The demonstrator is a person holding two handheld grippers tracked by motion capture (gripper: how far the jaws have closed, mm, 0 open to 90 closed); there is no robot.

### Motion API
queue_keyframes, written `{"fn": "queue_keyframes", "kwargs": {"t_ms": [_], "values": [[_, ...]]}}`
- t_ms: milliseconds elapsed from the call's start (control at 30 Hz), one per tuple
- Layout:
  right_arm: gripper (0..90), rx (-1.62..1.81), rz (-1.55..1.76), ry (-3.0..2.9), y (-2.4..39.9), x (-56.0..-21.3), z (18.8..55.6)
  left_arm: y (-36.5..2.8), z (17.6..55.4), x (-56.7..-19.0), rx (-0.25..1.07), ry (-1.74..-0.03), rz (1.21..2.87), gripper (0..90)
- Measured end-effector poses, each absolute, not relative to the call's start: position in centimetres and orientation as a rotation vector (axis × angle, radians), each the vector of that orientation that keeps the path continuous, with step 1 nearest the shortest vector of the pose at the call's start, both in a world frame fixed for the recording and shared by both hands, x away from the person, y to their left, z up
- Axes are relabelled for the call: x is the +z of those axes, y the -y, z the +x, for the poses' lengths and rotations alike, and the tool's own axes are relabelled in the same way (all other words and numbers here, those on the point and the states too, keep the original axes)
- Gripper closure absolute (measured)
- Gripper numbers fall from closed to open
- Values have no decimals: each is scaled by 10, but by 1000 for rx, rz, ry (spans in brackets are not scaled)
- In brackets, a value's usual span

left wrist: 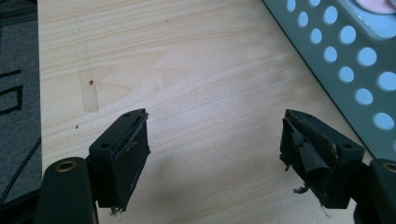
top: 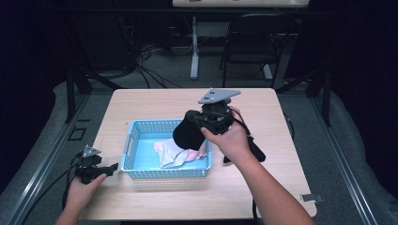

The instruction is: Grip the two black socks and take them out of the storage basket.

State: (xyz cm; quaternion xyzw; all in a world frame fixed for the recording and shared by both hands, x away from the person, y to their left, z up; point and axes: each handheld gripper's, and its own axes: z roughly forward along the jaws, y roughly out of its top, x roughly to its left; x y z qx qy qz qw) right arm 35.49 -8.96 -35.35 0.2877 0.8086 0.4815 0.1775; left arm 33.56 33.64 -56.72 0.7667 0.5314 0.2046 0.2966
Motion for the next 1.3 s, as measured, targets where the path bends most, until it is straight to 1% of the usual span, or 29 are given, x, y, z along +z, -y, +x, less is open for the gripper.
{"fn": "queue_keyframes", "kwargs": {"t_ms": [100, 133, 233, 267, 300, 467, 667, 933, 1300], "values": [[873, 1364, 837, -2257, 106, -351, 351, -337, 335, -567, 544, -1414, 2039, 237], [873, 1349, 853, -2241, 118, -350, 347, -337, 335, -567, 545, -1415, 2038, 237], [873, 1347, 873, -2222, 130, -350, 344, -336, 335, -567, 545, -1415, 2037, 237], [873, 1342, 897, -2210, 142, -352, 340, -336, 335, -567, 545, -1416, 2037, 237], [873, 1342, 897, -2210, 142, -352, 340, -336, 335, -567, 544, -1415, 2039, 237], [873, 1324, 964, -2168, 174, -362, 330, -336, 335, -567, 542, -1418, 2047, 237], [873, 1310, 1010, -2124, 195, -373, 320, -336, 335, -568, 549, -1420, 2041, 237], [873, 1299, 1077, -2100, 214, -392, 311, -336, 335, -568, 548, -1420, 2041, 237], [873, 1309, 1112, -2132, 214, -418, 310, -335, 335, -569, 549, -1420, 2047, 237]]}}
